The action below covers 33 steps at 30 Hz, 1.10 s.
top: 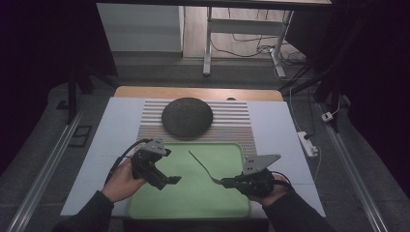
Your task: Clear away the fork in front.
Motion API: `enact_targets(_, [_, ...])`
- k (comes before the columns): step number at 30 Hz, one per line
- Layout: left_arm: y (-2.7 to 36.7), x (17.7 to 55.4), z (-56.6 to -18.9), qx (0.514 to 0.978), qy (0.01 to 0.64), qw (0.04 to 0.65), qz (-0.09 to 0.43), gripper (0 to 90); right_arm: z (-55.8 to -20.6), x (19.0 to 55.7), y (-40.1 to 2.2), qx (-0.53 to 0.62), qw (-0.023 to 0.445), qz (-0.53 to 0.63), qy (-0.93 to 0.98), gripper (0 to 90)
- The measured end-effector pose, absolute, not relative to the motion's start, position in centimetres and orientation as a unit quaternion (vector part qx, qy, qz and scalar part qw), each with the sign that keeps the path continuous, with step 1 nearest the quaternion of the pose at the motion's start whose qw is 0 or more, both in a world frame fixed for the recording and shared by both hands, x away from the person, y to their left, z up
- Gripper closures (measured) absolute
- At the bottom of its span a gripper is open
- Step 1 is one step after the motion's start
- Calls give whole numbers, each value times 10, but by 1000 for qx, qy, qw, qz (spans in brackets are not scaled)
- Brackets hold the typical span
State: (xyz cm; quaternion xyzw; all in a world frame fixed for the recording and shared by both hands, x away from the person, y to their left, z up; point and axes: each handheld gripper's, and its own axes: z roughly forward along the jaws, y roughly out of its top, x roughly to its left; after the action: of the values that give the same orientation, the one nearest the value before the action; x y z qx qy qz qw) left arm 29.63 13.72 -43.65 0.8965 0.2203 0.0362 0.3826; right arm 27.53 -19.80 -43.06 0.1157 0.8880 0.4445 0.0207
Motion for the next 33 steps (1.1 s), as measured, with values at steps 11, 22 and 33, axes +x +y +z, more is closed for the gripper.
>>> enact_targets(11, [107,305,-444,920,157,358,28,0,-432,272,-187,85,-6,447,890,897])
enact_targets(22, [102,305,-458,934,105,340,13,48,-434,269,-180,43,-42,446,893,897])
enact_targets(33, [93,296,-463,953,4,302,18,387,-434,267,-175,17,-68,438,896,897])
